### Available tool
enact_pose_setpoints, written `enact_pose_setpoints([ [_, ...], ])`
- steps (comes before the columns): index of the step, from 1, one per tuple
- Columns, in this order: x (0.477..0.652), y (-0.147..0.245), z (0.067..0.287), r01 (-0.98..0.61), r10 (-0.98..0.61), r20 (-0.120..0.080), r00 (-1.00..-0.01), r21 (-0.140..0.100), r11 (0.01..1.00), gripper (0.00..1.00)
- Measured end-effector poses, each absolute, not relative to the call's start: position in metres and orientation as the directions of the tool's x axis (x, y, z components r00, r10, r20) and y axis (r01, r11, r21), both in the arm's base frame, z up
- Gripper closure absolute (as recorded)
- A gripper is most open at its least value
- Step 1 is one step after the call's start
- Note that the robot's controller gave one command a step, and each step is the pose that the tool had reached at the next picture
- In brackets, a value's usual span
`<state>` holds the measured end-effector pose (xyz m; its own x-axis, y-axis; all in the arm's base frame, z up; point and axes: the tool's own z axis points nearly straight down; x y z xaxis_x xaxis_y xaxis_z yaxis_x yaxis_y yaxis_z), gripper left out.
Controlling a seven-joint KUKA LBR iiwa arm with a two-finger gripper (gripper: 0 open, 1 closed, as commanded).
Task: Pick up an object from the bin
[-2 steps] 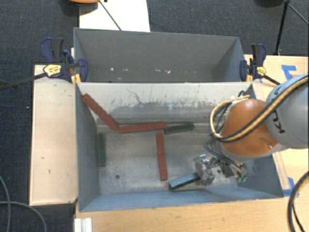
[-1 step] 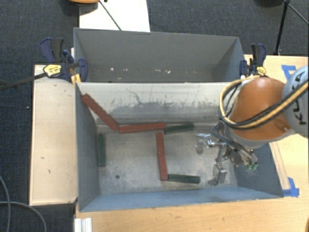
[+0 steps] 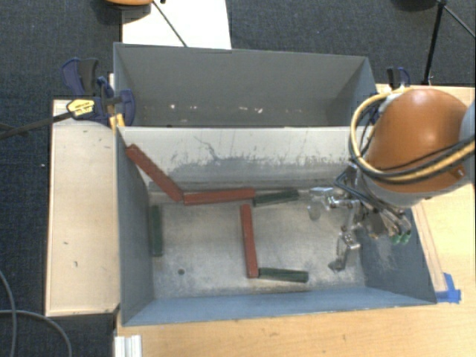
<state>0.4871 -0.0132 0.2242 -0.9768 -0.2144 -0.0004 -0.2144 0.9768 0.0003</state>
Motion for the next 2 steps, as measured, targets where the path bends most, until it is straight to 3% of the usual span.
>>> enact_pose_setpoints([
  [1, 0.486, 0.002, 0.176, -0.288, -0.288, -0.010, -0.958, -0.003, 0.958, 0.00],
  [2, 0.480, 0.029, 0.112, -0.277, -0.277, -0.001, -0.961, 0.001, 0.961, 0.00],
])
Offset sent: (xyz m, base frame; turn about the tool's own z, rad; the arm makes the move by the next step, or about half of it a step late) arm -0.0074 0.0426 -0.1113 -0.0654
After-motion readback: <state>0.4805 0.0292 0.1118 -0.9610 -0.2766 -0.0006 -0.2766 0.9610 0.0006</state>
